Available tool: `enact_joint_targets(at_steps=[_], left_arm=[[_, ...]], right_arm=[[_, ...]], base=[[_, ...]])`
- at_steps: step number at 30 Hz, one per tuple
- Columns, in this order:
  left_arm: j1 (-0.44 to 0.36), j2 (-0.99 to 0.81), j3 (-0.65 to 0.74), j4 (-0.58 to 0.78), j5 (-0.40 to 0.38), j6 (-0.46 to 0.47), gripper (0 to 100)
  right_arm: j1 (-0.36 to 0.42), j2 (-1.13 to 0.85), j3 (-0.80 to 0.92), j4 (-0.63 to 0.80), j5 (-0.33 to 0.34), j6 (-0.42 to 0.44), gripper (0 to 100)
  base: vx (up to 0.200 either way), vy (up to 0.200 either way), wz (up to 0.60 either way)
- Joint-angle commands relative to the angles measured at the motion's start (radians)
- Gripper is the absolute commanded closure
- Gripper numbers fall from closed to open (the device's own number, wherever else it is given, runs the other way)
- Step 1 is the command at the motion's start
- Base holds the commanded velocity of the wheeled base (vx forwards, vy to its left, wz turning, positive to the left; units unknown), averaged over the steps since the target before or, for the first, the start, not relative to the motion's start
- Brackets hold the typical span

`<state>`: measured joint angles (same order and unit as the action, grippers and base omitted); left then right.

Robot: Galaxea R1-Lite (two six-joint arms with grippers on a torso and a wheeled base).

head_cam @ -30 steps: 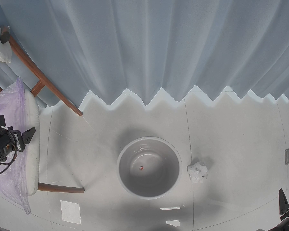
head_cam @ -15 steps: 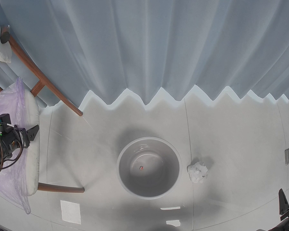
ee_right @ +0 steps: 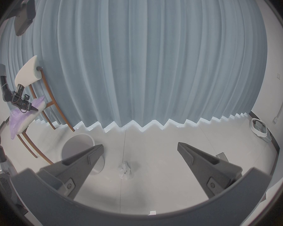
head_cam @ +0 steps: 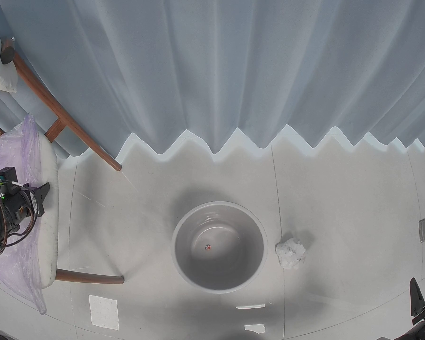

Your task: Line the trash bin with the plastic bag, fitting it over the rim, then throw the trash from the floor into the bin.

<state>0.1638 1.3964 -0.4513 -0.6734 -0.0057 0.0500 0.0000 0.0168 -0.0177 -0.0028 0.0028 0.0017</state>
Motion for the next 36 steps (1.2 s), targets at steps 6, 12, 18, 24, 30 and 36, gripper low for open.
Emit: enact_joint_targets(at_steps=[6, 12, 18, 24, 30, 36], left_arm=[[0.019, 0.007, 0.013, -0.009, -0.013, -0.004, 100], [0.013, -0.065, 0.017, -0.006, -0.017, -0.027, 100], [-0.056, -0.287, 0.000, 0.089, -0.089, -0.058, 100], [-0.248, -0.435, -0.050, 0.331, -0.131, -0.093, 100], [-0.368, -0.459, -0.090, 0.396, -0.134, -0.164, 100], [-0.515, -0.451, -0.119, 0.393, -0.154, -0.295, 100]], right_arm=[[0.000, -0.017, 0.018, 0.000, 0.000, 0.000, 0], [0.000, -0.017, 0.018, 0.000, 0.000, 0.000, 0], [0.000, -0.017, 0.018, 0.000, 0.000, 0.000, 0], [0.000, -0.017, 0.018, 0.000, 0.000, 0.000, 0], [0.000, -0.017, 0.018, 0.000, 0.000, 0.000, 0], [0.000, -0.017, 0.018, 0.000, 0.000, 0.000, 0]], base=[[0.000, 0.000, 0.00], [0.000, 0.000, 0.00], [0.000, 0.000, 0.00], [0.000, 0.000, 0.00], [0.000, 0.000, 0.00], [0.000, 0.000, 0.00]])
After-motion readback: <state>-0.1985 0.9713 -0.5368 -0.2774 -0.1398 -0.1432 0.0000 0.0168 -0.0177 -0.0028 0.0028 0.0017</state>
